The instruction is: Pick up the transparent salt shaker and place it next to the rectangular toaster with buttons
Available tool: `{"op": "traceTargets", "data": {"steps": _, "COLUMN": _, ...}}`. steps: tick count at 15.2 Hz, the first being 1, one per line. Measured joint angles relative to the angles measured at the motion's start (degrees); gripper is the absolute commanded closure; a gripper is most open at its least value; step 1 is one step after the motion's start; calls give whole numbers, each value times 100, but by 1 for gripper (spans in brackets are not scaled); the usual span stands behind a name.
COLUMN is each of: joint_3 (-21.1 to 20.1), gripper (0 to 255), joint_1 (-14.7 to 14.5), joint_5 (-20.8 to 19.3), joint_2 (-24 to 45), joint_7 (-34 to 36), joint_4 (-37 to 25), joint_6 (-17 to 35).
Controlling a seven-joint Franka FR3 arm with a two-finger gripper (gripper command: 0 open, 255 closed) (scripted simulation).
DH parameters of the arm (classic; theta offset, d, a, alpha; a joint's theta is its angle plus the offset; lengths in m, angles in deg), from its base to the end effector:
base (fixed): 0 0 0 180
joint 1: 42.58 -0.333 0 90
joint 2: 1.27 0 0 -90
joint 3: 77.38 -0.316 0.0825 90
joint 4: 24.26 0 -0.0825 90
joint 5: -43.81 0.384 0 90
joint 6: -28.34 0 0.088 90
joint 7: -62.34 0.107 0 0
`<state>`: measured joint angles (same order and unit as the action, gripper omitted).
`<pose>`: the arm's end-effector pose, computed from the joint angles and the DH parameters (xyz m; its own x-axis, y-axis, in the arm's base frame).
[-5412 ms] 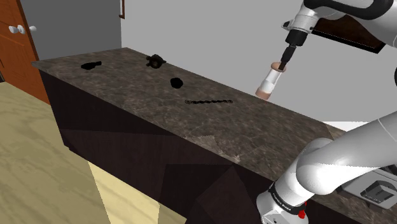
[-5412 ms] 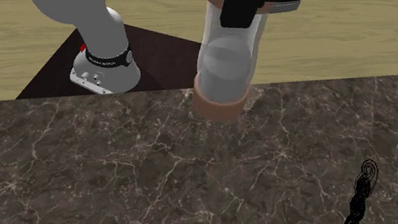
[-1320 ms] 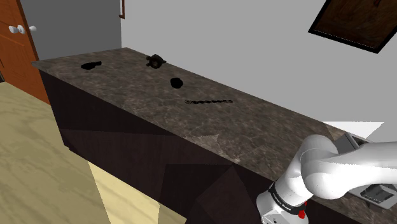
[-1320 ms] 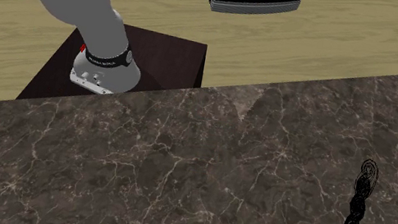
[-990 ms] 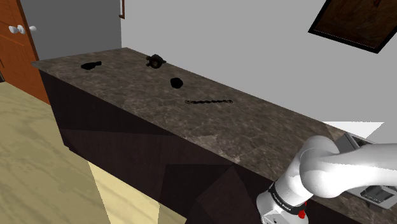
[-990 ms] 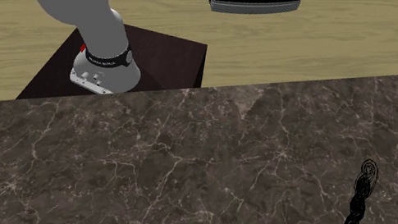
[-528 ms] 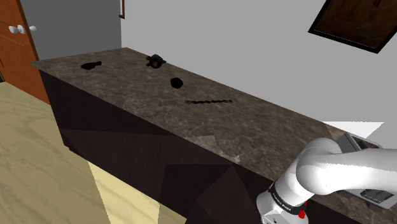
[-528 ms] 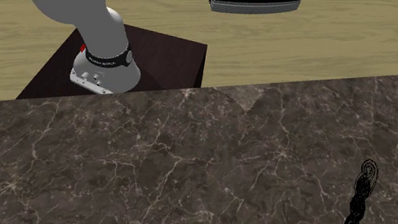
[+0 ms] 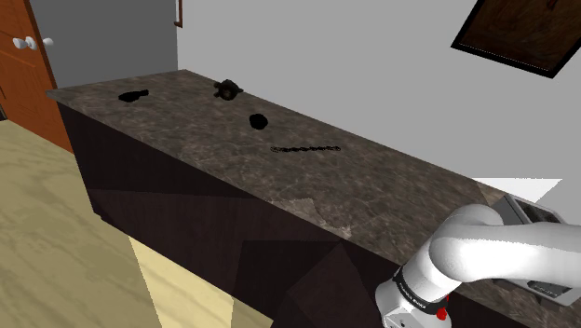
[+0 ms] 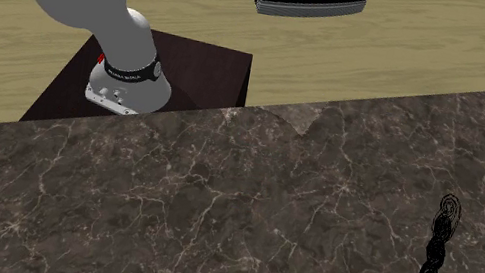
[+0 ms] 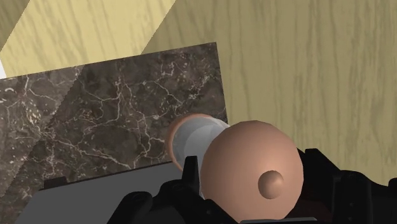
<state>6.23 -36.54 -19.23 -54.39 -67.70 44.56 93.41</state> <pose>-0.4778 -0.4276 0.5719 0.9518 0.3068 -0.0020 0.3021 -0.9383 -0.1682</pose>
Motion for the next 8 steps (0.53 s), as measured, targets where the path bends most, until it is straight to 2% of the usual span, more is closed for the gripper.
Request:
{"op": "traceTargets", "data": {"steps": 5, "joint_3": -61, "gripper": 255, "joint_1": 319, "joint_5": -15, "joint_2": -181, "joint_7": 220, "joint_4": 588, "joint_6": 290}}
{"op": "traceTargets", "data": {"steps": 8, "joint_3": -15, "gripper": 255, "joint_1": 371, "joint_5": -65, "joint_2": -284, "joint_7": 291, "joint_4": 766, "joint_6": 432}}
